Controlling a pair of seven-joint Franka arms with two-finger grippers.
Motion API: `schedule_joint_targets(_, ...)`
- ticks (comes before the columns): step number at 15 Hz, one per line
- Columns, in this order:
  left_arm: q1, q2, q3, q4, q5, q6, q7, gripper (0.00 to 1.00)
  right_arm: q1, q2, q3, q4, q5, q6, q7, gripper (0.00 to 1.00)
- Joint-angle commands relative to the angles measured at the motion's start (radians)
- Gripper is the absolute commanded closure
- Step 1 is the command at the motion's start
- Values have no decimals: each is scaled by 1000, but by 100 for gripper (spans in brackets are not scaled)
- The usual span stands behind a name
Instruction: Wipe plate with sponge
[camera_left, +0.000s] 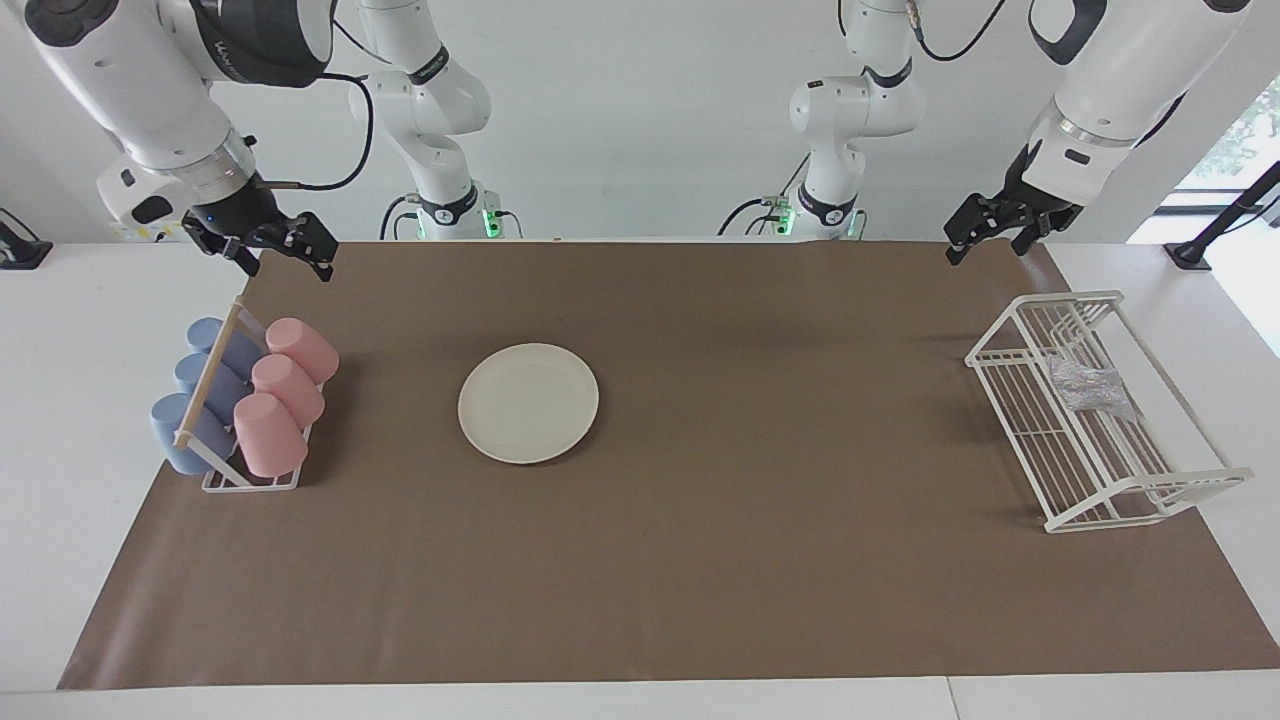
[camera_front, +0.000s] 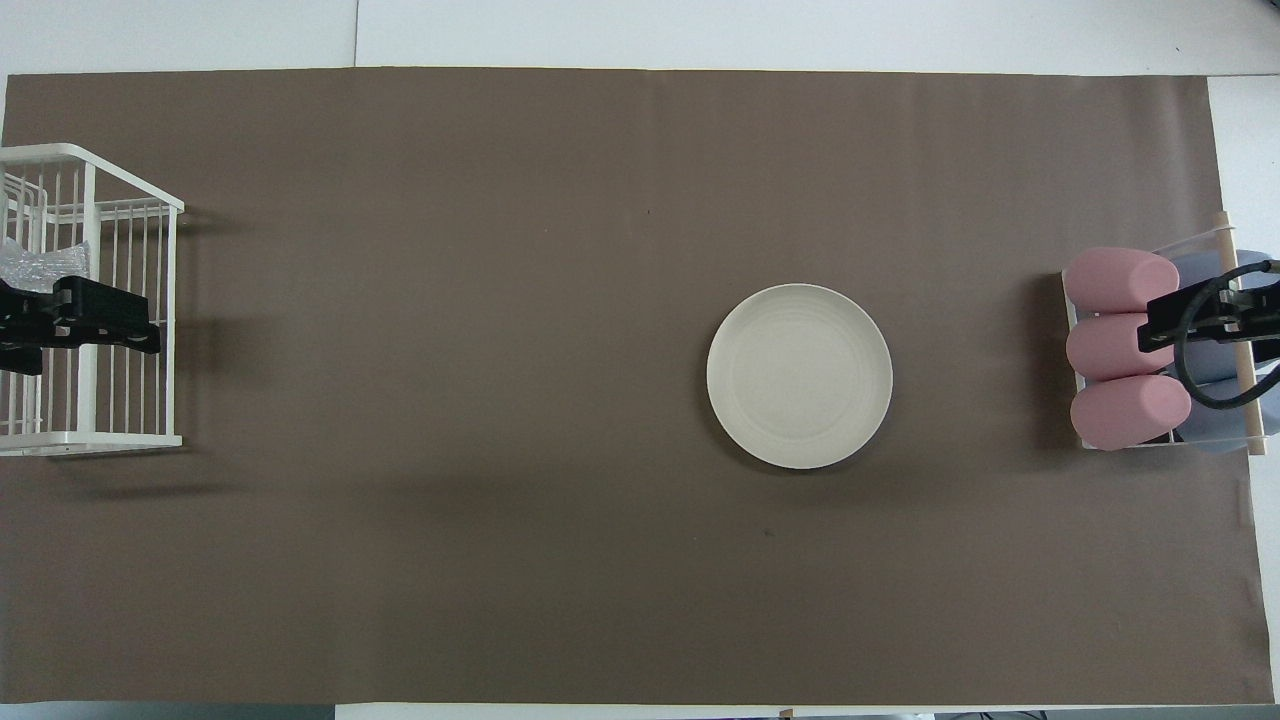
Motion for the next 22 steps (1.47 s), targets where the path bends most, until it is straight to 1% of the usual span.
schedule_joint_targets(1,-2,-13,4,-3,10,0,6,0,-4,-26,4,-31,-13,20,-21,0)
schedule_joint_targets(11,6,-13,7,-4,7,14,-2,0,-4,-26,4,-31,-13,18,-21,0)
schedule_joint_targets(13,-1,-11,7,-4,27,25,-55,0,-4,-26,4,-31,-13,20,-21,0)
schedule_joint_targets(14,-8,-5,4,-4,77,29,-92,0,-4,-26,3,-31,-13,20,-21,0)
schedule_joint_targets(15,-14,-2,-2,-9,152,34,-102,0,-4,-26,4,-31,-13,20,-21,0)
schedule_joint_targets(17,-60,4,-1,-47,263,68,-105,0,-4,-26,3,-31,-13,18,-21,0)
schedule_joint_targets(18,-67,19,-2,-72,341,90,-106,0,-4,-26,4,-31,-13,18,-21,0)
schedule_joint_targets(19,-96,38,-2,-92,404,117,-108,0,-4,-26,3,-31,-13,18,-21,0)
schedule_joint_targets(20,-106,61,-2,-113,476,147,-109,0,-4,-26,3,-31,-13,20,-21,0)
schedule_joint_targets(21,-113,107,-2,-144,595,187,-112,0,-4,-26,3,-31,-13,18,-21,0)
schedule_joint_targets(22,-139,159,-2,-148,686,209,-132,0,-4,-26,4,-31,-13,20,-21,0)
